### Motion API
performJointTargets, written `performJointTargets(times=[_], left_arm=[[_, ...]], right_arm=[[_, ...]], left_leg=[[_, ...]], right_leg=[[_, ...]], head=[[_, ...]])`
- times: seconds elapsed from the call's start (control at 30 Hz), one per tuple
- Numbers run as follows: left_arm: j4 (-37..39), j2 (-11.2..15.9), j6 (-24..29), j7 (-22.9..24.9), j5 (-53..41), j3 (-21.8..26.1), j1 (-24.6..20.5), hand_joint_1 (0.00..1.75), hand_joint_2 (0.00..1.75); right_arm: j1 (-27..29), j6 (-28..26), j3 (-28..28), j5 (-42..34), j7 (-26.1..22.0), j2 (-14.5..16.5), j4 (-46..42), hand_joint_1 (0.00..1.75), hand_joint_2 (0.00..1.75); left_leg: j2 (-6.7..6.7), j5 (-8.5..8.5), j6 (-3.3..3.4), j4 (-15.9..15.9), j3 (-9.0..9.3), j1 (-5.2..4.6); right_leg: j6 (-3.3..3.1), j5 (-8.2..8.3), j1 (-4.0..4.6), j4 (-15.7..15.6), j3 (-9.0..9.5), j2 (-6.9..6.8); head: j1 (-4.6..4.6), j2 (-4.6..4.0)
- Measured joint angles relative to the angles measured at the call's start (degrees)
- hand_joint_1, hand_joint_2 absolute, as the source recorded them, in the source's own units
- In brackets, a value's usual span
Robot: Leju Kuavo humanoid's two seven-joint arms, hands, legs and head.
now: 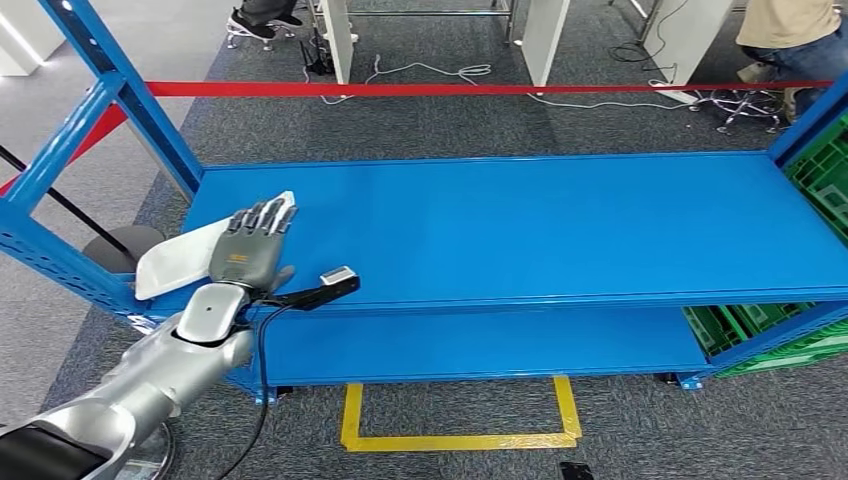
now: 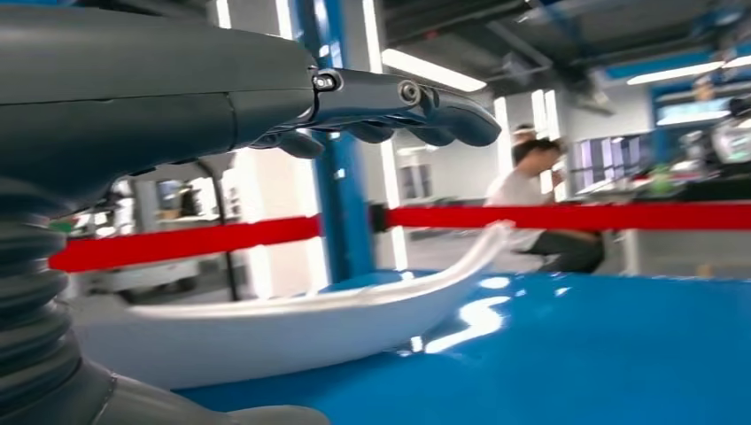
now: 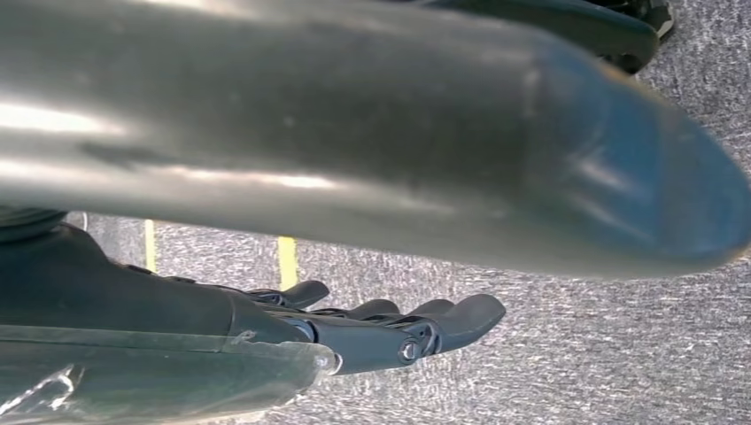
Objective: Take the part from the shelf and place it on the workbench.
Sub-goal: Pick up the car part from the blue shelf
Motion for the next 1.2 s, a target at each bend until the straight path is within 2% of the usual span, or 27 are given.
performJointTargets(times=[0.2,0.47,0.9,1.03,1.2], left_arm=[[3.4,0.6,0.3,1.3,0.8,4.0,0.2,0.00,1.75],[7.0,4.2,2.7,0.4,2.3,11.0,0.8,0.00,1.75],[8.2,4.6,2.2,-0.7,2.6,13.4,0.9,0.00,1.75],[8.2,4.6,2.5,-1.7,2.9,14.2,1.1,1.75,1.75],[8.4,4.6,2.1,-2.4,2.9,14.5,1.6,1.75,1.75]], right_arm=[[0.0,0.0,0.0,0.2,0.2,0.0,0.0,0.00,0.00],[0.0,0.0,0.0,0.6,0.0,0.0,0.0,0.00,0.00],[0.0,0.0,0.0,0.4,-0.3,0.0,0.0,0.00,0.00],[0.0,0.0,0.0,0.5,-0.1,0.0,0.0,0.00,0.00],[0.0,0.0,0.0,0.5,0.0,0.0,0.0,0.00,0.00]], left_leg=[[0.00,0.00,0.00,0.0,-0.01,0.00],[0.04,0.00,-0.01,0.0,0.00,0.04],[0.03,0.01,0.00,0.0,0.02,0.01],[0.03,0.01,-0.01,0.0,0.03,0.02],[0.03,0.01,-0.01,0.0,0.03,0.02]], right_leg=[[0.00,0.00,0.00,0.0,0.02,0.02],[-0.06,-0.04,0.04,0.0,0.01,0.00],[-0.04,-0.02,0.02,0.0,0.07,-0.02],[-0.04,-0.02,0.03,0.0,0.07,-0.02],[-0.04,-0.02,0.03,0.0,0.06,-0.01]], head=[[0.01,0.00],[-0.01,0.00],[0.00,0.00],[0.00,0.00],[0.00,0.00]])
